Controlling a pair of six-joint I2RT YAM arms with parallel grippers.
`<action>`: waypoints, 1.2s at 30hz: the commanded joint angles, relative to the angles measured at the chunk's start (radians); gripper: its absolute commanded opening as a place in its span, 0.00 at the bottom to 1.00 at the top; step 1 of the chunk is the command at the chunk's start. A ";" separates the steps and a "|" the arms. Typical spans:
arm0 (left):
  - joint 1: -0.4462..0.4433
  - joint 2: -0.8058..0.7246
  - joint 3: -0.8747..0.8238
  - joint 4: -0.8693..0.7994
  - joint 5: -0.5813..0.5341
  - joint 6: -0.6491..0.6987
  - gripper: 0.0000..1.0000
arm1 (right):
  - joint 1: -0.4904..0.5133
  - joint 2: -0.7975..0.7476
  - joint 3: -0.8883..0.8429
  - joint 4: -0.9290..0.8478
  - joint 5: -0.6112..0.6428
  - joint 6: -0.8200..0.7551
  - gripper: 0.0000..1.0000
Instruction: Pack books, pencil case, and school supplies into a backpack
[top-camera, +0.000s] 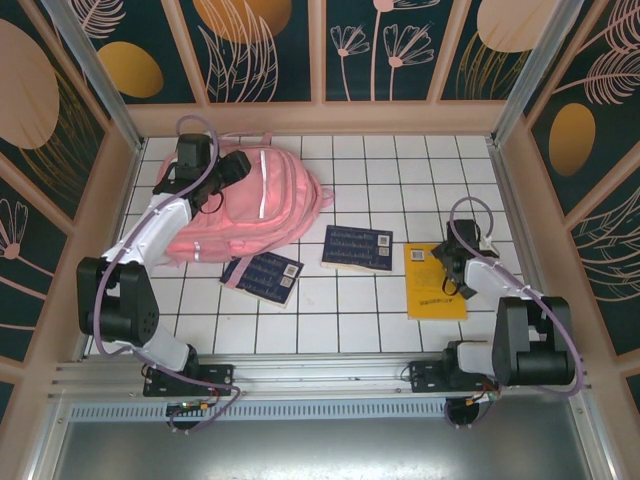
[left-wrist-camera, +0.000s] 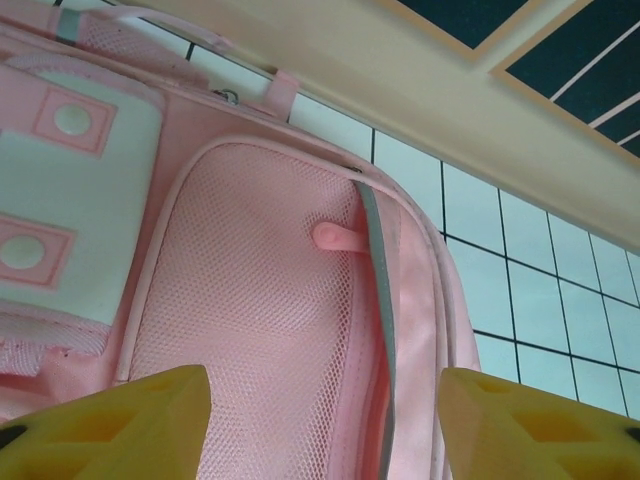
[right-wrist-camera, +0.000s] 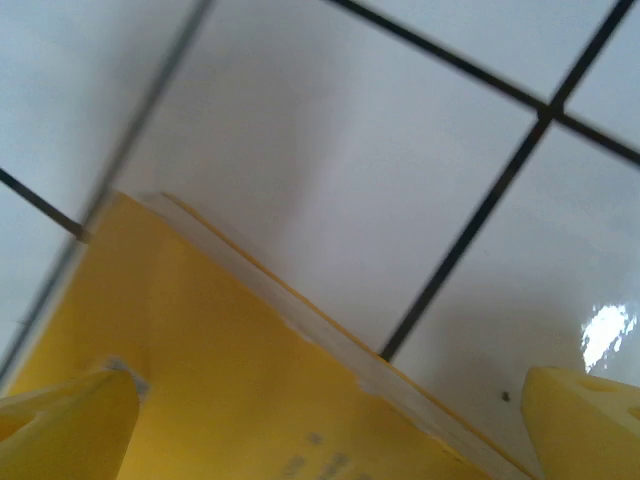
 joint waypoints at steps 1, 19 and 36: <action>-0.037 -0.055 0.007 0.023 0.021 0.029 0.63 | 0.003 -0.008 -0.045 0.025 -0.153 -0.023 0.99; -0.551 0.142 0.085 -0.084 0.219 0.062 0.56 | 0.348 -0.328 -0.148 -0.025 -0.290 0.031 0.88; -0.722 0.372 -0.014 -0.046 0.297 0.046 0.53 | 0.183 -0.499 -0.279 0.106 -0.556 -0.014 0.80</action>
